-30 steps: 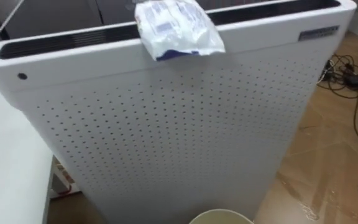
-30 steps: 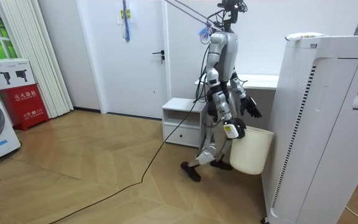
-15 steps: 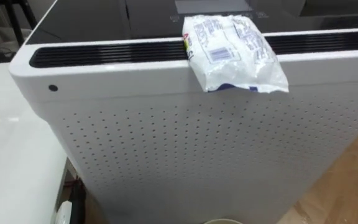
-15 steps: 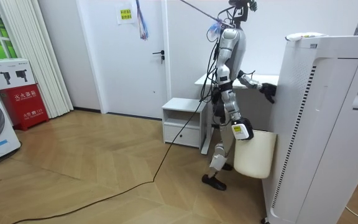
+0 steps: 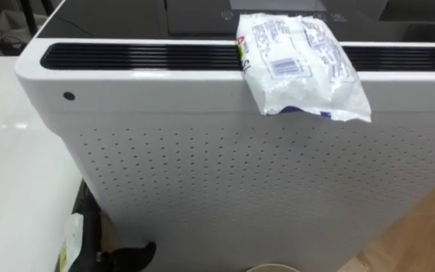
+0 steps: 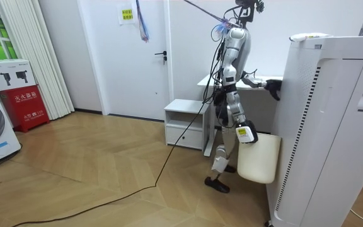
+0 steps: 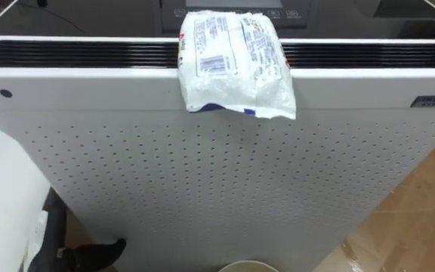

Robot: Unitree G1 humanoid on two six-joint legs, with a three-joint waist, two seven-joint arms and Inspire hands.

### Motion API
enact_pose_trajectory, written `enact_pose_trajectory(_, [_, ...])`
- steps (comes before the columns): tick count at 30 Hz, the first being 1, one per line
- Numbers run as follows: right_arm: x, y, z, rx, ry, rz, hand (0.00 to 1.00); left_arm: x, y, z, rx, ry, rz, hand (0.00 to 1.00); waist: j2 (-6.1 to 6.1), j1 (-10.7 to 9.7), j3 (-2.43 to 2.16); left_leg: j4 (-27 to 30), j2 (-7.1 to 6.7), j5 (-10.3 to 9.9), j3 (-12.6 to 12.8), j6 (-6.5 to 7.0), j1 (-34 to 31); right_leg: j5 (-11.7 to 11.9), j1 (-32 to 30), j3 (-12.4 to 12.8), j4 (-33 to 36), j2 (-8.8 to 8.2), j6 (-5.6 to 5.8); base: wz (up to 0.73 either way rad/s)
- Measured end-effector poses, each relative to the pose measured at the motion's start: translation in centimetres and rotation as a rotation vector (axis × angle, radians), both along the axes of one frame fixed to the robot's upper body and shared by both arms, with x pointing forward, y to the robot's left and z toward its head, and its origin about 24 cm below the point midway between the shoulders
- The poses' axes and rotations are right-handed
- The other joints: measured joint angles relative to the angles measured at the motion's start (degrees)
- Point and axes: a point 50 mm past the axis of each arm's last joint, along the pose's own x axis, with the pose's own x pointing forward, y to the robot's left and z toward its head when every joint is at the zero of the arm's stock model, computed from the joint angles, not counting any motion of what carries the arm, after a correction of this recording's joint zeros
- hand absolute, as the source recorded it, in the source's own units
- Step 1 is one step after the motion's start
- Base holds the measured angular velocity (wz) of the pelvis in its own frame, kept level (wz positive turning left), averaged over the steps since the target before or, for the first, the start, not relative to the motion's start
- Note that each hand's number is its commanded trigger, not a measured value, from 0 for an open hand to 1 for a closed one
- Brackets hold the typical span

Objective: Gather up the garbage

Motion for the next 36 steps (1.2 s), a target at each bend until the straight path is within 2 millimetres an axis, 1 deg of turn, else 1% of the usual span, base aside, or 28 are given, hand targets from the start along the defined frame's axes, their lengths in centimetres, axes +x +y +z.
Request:
enact_pose_trajectory(1, [0.1,0.0,0.0,-0.001,-0.003,0.003,1.00,0.0,0.2,0.7,0.042,-0.027,-0.020,0.00,0.13,0.09,0.06,-0.08,0.05,0.20,-0.31,-0.11,-0.18,0.36,0.20,-0.27,-0.67,0.18,-0.08,0.12])
enact_pose_trajectory(5, [0.3,-0.1,0.1,-0.015,-0.003,0.014,1.00,-0.1,0.0,2.4,0.135,-0.106,-0.061,0.00,0.80,0.15,0.26,-0.10,-0.09,0.53,-1.24,-0.06,-0.13,0.98,1.20,-1.31,-1.94,0.25,0.01,0.16])
enact_pose_trajectory(7, [0.2,-0.1,0.1,-0.018,0.001,0.011,1.00,0.0,-0.3,3.3,0.168,-0.150,-0.081,0.00,1.42,0.14,0.44,-0.08,-0.28,0.84,-1.80,0.08,-0.08,1.33,1.91,-2.08,-2.57,0.24,0.16,0.17])
enact_pose_trajectory(8, [0.2,-0.1,0.1,-0.020,0.001,0.010,1.00,0.1,-0.4,3.5,0.172,-0.159,-0.084,0.00,1.56,0.14,0.39,-0.11,-0.37,0.95,-1.89,0.12,-0.09,1.36,1.91,-2.18,-2.55,0.24,0.20,0.13])
enact_pose_trajectory(11, [0.3,-0.2,0.1,-0.031,-0.002,0.002,1.00,0.1,-0.8,5.0,0.191,-0.221,-0.101,0.00,2.15,0.16,0.28,-0.14,-0.71,1.33,-2.32,0.28,-0.14,1.60,2.07,-2.45,-2.65,0.13,0.40,0.08])
enact_pose_trajectory(13, [0.3,-0.1,0.1,-0.045,-0.009,0.004,1.00,0.1,-1.0,5.8,0.195,-0.258,-0.113,0.00,2.50,0.16,0.24,-0.17,-0.86,1.64,-2.55,0.51,-0.08,2.30,2.68,-2.68,-3.56,0.09,0.61,0.05])
enact_pose_trajectory(17, [0.3,0.0,0.1,-0.056,-0.009,-0.001,1.00,0.1,-1.0,6.1,0.192,-0.280,-0.106,0.00,2.76,-0.02,0.10,-0.32,-0.93,1.93,-2.26,0.87,0.04,3.12,3.05,-2.49,-4.45,0.04,0.96,-0.03])
enact_pose_trajectory(20, [0.1,-0.1,0.1,-0.064,-0.003,-0.011,1.00,0.1,-1.1,6.5,0.188,-0.301,-0.104,0.00,2.79,-0.02,0.08,-0.82,-0.93,2.36,-1.99,1.10,0.34,3.42,3.02,-2.31,-4.47,-0.23,1.16,-0.01])
enact_pose_trajectory(29, [-0.1,-0.2,0.0,-0.066,0.002,-0.032,1.00,0.0,-1.6,8.7,0.170,-0.416,-0.096,0.00,2.84,0.01,0.09,-0.99,-1.04,2.71,-1.96,1.37,1.18,3.65,3.86,-2.41,-4.50,-0.54,1.41,0.00])
enact_pose_trajectory(35, [-0.1,-0.3,0.0,-0.082,0.008,-0.057,1.00,-0.3,-1.4,11.1,0.166,-0.526,-0.079,0.00,2.84,0.07,0.08,-1.37,-1.03,2.91,-1.92,1.30,2.52,3.74,5.04,-2.27,-4.65,-0.52,1.33,-0.01])
enact_pose_trajectory(36, [-0.1,-0.4,0.0,-0.084,0.009,-0.058,1.00,-0.5,-1.6,11.9,0.154,-0.577,-0.069,0.00,2.85,0.11,0.08,-1.60,-1.06,2.91,-1.84,1.30,2.96,3.74,5.42,-2.11,-4.81,-0.50,1.34,-0.06])
